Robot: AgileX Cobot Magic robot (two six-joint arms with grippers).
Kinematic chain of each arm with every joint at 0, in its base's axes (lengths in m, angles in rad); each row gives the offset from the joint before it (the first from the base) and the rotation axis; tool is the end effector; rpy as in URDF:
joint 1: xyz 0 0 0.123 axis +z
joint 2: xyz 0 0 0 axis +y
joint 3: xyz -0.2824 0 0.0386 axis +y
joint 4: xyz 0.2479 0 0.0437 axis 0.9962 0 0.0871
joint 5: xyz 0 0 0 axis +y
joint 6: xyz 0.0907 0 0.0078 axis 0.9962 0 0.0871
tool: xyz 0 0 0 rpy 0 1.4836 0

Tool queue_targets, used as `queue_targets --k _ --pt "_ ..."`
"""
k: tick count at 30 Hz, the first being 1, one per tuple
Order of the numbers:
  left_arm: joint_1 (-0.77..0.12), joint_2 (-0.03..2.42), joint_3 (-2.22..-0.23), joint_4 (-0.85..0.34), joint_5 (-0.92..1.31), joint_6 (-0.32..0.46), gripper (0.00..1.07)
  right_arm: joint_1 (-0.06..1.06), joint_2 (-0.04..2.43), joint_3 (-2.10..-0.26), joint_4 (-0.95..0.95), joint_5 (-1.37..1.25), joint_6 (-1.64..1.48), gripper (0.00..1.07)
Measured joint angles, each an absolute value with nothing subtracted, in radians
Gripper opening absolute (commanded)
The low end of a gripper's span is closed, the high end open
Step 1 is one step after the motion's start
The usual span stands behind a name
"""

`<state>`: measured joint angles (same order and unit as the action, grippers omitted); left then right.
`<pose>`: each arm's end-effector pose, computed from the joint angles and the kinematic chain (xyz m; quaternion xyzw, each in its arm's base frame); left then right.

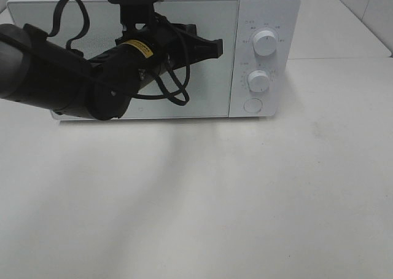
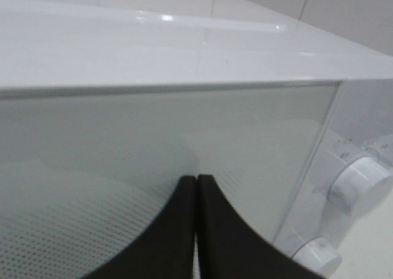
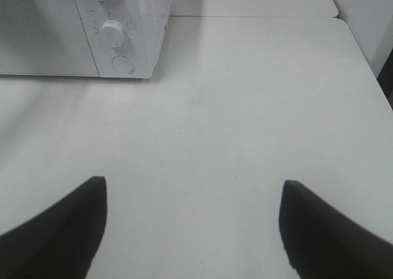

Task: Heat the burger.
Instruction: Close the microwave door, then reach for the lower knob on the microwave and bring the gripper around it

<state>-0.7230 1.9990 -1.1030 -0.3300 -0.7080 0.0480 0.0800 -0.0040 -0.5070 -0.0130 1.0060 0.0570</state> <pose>0.3348 -0.2699 0.1861 0.1230 0.7398 -0.2232 0.6227 -0.0041 -0.0013 0.2836 -0.0095 0.8356 0.0311 0.5484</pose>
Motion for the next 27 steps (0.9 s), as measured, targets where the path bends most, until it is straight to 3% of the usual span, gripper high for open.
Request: queue_targets --k 2,12,23,25,26,27 --pt "-0.724 2.0 -1.111 -0.334 -0.692 0.099 0.0 0.08 -0.004 -0.507 -0.013 1.006 0.057 0.75" --pt "-0.729 1.974 -1.114 -0.368 -0.602 0.114 0.0 0.08 -0.004 -0.507 -0.013 1.006 0.057 0.75" --pt "-0.746 1.825 -1.121 -0.403 -0.216 0.114 0.0 0.08 -0.004 -0.507 -0.013 1.006 0.057 0.75" --pt "-0.746 1.794 -1.121 -0.403 -0.041 0.114 0.12 0.08 -0.004 -0.507 -0.013 1.006 0.057 0.75" --pt "-0.746 1.794 -1.121 -0.403 -0.041 0.114 0.12 0.08 -0.004 -0.507 -0.013 1.006 0.057 0.75" --pt "-0.746 1.786 -1.121 -0.403 0.0 0.114 0.32 0.08 -0.004 -0.507 -0.013 1.006 0.057 0.75"
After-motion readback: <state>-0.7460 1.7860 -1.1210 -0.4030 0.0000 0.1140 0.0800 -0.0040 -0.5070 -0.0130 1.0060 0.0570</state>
